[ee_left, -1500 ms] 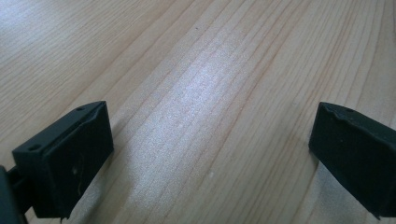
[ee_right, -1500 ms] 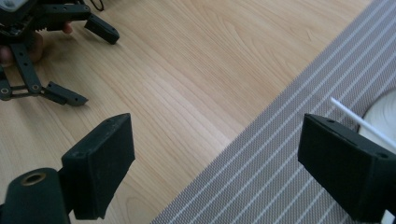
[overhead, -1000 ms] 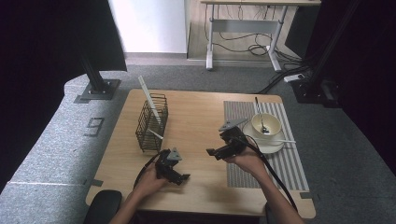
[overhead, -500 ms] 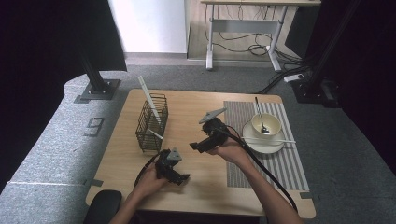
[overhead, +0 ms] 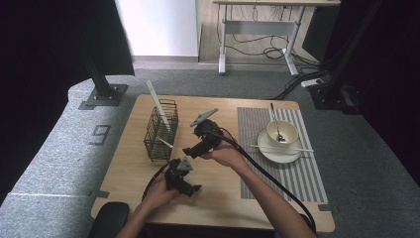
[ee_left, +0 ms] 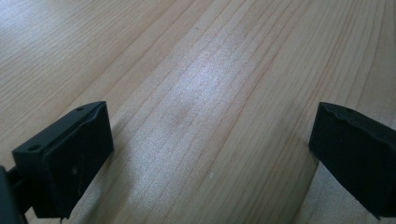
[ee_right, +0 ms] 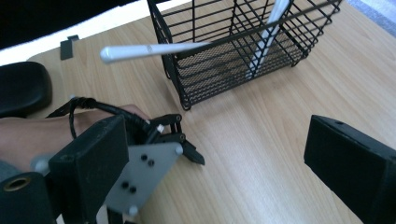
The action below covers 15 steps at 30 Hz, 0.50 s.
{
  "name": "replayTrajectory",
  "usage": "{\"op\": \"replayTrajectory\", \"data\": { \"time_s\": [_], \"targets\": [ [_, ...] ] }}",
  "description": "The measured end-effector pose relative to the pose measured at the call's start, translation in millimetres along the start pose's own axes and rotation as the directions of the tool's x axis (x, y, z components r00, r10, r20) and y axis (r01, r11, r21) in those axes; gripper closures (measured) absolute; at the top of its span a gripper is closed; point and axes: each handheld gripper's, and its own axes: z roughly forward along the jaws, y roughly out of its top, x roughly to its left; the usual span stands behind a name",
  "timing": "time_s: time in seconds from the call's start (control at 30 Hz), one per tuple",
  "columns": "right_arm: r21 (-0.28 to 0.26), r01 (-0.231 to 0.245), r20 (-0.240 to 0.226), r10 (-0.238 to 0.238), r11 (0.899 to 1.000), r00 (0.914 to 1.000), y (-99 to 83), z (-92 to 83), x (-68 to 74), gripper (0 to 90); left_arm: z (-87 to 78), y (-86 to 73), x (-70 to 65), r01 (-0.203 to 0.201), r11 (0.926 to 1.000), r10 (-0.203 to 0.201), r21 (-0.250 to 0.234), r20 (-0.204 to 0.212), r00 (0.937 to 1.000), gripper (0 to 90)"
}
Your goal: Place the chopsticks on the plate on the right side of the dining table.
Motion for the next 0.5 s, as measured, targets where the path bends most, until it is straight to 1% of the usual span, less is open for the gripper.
{"op": "replayTrajectory", "data": {
  "time_s": [0.07,0.1,0.13,0.17,0.23,0.3,0.4,0.5],
  "targets": [
    [-0.003,0.027,-0.009,-0.027,1.000,0.9996,4.2,4.5,3.5,6.2,0.0,0.0,0.0,0.000,1.0000,0.000,0.000,-0.001,1.0000,0.0],
    [0.011,0.029,-0.005,-0.029,1.000,0.9996,6.4,7.2,5.3,6.2,0.0,-0.1,0.0,-0.001,1.0000,0.001,0.000,-0.001,1.0000,0.0],
    [0.017,0.041,0.003,-0.041,0.999,0.9991,9.2,11.1,7.6,6.6,0.0,-0.1,0.0,0.000,1.0000,0.000,0.000,-0.001,1.0000,0.0],
    [0.015,0.047,0.001,-0.047,0.999,0.9989,11.2,13.9,9.3,7.0,0.2,-0.1,-0.2,0.003,1.0000,-0.003,-0.002,0.000,1.0000,0.0],
    [0.010,0.041,-0.031,-0.040,0.999,0.9987,14.6,19.4,11.8,6.8,0.2,-0.1,-0.3,0.004,1.0000,-0.004,-0.001,-0.001,1.0000,0.0],
    [0.011,0.045,-0.028,-0.045,0.999,0.9986,18.0,25.3,14.8,7.8,0.0,0.0,0.1,0.000,1.0000,0.000,0.001,0.002,1.0000,0.0],
    [-0.005,0.045,-0.047,-0.045,0.999,0.9979,21.9,33.3,18.2,11.7,0.0,0.0,-0.1,0.002,1.0000,-0.002,0.000,0.001,1.0000,0.0],
    [0.008,0.044,-0.042,-0.044,0.999,0.9982,25.0,42.1,20.8,12.8,-0.1,0.0,-0.2,0.002,1.0000,-0.002,0.001,-0.002,1.0000,0.0]
  ]
}}
